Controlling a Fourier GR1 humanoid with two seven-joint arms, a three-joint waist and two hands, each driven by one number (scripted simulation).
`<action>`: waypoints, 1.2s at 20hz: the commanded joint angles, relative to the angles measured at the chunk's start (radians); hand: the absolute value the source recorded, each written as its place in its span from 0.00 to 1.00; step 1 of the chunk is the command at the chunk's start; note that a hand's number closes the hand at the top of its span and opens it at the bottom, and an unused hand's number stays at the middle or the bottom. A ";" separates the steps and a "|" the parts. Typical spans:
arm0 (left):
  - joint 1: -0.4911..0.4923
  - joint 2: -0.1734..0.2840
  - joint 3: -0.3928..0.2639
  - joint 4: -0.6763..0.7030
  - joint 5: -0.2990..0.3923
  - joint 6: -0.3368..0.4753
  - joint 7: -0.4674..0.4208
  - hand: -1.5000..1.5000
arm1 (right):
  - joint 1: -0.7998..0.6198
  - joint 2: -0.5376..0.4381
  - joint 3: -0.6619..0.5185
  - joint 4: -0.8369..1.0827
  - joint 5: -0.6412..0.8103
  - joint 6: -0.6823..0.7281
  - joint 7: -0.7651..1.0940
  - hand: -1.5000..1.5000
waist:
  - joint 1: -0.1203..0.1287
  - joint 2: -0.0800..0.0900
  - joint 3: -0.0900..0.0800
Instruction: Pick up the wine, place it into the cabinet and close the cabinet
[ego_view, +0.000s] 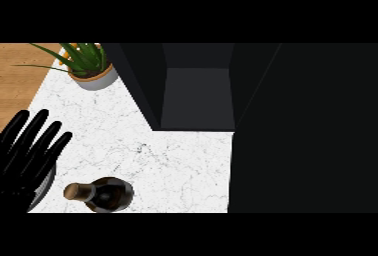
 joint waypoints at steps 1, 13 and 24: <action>-0.005 0.026 0.132 -0.174 0.155 0.009 0.050 0.00 | 0.029 0.016 0.046 -0.111 0.024 -0.026 0.050 0.00 | -0.001 0.000 -0.001; -0.017 0.061 0.375 0.028 0.298 -0.150 0.051 0.00 | 0.083 0.001 -0.020 -0.165 -0.052 0.000 0.042 0.00 | -0.012 0.001 0.000; 0.076 -0.008 0.335 0.155 0.273 -0.314 0.010 0.00 | 0.042 -0.026 -0.076 -0.204 -0.101 0.009 0.127 0.00 | -0.020 0.005 0.000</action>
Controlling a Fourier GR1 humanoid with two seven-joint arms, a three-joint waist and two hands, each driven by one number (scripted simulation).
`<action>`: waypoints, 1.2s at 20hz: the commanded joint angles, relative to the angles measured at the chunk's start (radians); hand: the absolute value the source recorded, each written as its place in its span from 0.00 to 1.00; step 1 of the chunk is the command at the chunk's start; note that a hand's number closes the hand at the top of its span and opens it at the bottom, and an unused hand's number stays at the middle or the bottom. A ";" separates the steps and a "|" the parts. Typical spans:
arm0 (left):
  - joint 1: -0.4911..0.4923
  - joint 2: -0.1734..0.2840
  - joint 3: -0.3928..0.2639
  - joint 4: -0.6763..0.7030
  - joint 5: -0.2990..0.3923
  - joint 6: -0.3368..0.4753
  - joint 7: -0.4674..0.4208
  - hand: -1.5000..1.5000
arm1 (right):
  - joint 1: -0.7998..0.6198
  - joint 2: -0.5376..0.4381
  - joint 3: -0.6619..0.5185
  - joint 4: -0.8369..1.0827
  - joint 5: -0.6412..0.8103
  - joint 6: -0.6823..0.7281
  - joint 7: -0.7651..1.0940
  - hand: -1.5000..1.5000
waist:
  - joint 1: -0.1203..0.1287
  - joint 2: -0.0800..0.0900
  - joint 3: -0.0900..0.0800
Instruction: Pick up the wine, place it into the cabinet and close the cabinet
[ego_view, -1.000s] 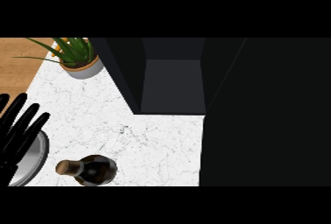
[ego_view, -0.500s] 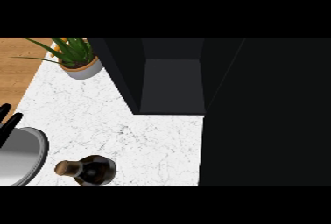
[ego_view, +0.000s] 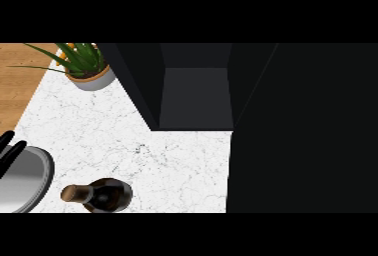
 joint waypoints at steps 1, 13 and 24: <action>0.008 0.014 0.020 0.058 0.045 -0.052 0.007 0.00 | 0.026 0.004 -0.009 -0.174 -0.088 -0.016 0.092 0.00 | -0.003 0.001 0.000; 0.042 -0.119 -0.045 0.269 -0.191 -0.208 -0.206 0.00 | -0.016 0.038 0.040 -0.198 -0.049 -0.043 0.165 0.00 | -0.007 0.001 0.000; 0.036 -0.121 -0.013 0.514 -0.295 -0.369 -0.425 0.00 | 0.043 0.047 0.025 -0.231 -0.063 -0.009 0.144 0.00 | -0.012 0.000 0.000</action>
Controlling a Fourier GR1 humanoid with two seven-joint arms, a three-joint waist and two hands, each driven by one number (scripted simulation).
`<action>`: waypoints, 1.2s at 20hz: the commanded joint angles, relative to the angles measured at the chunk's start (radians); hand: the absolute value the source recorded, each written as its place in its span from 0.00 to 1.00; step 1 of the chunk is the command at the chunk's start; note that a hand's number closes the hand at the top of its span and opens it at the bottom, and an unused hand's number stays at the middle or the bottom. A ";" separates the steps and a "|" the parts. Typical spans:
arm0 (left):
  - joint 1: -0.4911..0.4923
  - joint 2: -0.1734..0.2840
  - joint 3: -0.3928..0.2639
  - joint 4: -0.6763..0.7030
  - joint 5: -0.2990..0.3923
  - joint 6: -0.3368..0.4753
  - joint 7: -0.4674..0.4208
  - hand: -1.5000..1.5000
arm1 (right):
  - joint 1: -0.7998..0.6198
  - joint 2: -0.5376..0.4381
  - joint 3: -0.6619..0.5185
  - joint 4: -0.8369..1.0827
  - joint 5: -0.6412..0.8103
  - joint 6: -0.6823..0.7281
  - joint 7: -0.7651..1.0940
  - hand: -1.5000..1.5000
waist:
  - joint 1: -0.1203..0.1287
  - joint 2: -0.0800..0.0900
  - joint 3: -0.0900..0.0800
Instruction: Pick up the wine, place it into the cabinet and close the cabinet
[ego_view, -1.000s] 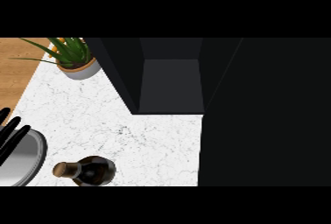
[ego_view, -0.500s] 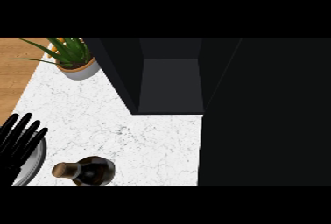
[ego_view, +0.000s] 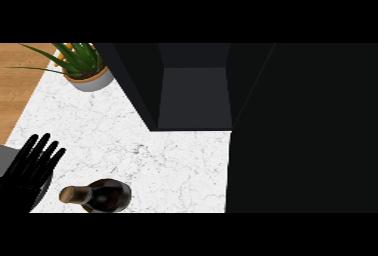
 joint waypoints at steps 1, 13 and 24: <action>-0.004 0.009 0.010 0.100 -0.008 -0.050 -0.048 0.00 | -0.022 0.018 0.009 -0.109 -0.025 -0.034 0.059 0.00 | 0.008 0.002 0.000; 0.007 -0.011 -0.028 0.224 -0.100 -0.135 -0.177 0.00 | -0.011 0.031 0.013 -0.129 -0.010 -0.032 0.056 0.00 | 0.007 0.001 0.000; -0.058 -0.029 -0.057 0.359 -0.213 -0.113 -0.307 0.00 | 0.007 0.025 -0.018 -0.201 -0.058 -0.023 0.107 0.00 | 0.000 0.000 0.000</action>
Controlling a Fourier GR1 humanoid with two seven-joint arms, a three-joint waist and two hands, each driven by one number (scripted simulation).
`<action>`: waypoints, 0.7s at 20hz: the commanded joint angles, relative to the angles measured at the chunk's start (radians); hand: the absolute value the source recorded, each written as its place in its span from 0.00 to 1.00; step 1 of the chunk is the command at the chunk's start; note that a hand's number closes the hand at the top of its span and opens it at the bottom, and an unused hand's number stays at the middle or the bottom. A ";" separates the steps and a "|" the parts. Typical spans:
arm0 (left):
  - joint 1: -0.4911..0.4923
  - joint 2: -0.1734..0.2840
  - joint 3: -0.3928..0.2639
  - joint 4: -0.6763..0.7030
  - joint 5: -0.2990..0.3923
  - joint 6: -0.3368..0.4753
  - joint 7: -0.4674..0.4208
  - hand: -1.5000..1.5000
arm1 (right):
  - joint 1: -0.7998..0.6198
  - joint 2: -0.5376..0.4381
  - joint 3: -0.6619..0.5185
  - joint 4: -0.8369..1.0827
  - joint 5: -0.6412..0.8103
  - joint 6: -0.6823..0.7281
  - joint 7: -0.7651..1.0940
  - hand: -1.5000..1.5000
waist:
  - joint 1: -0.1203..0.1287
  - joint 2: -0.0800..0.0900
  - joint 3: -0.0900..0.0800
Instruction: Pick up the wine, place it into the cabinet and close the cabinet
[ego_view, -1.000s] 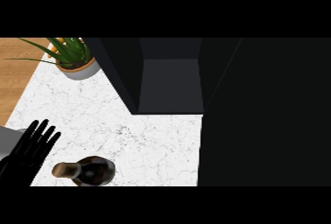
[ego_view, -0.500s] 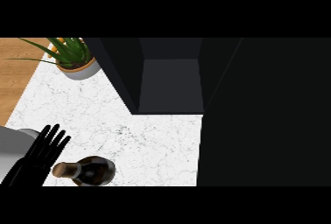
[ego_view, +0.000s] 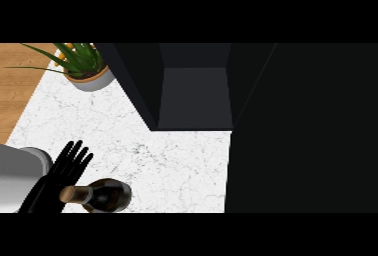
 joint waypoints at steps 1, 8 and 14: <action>-0.032 -0.004 -0.005 0.045 -0.018 0.007 -0.031 0.00 | -0.031 -0.006 0.017 -0.242 -0.064 -0.079 0.202 0.00 | -0.004 -0.002 -0.001; -0.082 0.024 0.003 0.225 -0.102 -0.009 -0.156 0.00 | 0.048 0.017 0.025 -0.186 -0.059 -0.010 0.087 0.00 | -0.007 0.001 -0.001; -0.069 0.006 -0.035 0.245 -0.100 -0.029 -0.177 0.00 | 0.017 0.008 0.010 -0.204 -0.047 -0.031 0.122 0.00 | -0.002 0.000 0.000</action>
